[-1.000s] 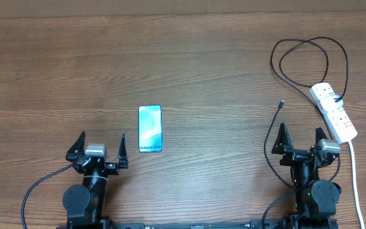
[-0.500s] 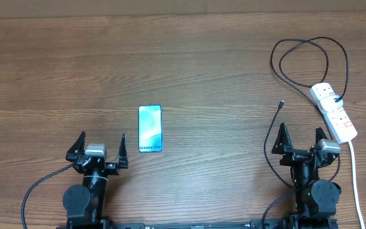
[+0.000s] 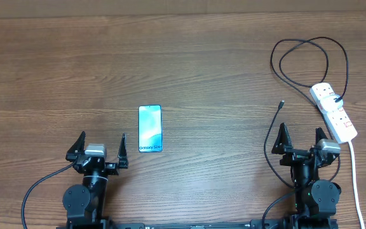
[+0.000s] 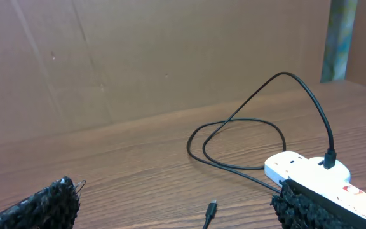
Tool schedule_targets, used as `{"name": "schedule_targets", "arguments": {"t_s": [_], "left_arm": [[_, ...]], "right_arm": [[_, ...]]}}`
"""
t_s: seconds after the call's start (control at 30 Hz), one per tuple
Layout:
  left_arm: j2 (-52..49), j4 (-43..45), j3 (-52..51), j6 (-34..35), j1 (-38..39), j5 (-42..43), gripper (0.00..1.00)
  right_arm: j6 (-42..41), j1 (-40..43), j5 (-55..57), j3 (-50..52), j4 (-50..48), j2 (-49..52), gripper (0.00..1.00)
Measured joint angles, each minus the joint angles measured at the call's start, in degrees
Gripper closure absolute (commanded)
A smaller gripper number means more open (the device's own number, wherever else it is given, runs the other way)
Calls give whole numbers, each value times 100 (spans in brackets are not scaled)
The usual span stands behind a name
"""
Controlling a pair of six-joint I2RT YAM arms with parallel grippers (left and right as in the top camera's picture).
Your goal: Plug charger to phone and switch on socket
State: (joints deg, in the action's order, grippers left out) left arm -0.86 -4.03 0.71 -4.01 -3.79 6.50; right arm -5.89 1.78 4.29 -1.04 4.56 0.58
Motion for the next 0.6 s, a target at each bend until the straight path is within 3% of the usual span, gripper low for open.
{"name": "schedule_targets", "arguments": {"t_s": [0.6], "left_arm": [[0,0,0,0,0,0,0]], "right_arm": [[0,0,0,0,0,0,0]]}}
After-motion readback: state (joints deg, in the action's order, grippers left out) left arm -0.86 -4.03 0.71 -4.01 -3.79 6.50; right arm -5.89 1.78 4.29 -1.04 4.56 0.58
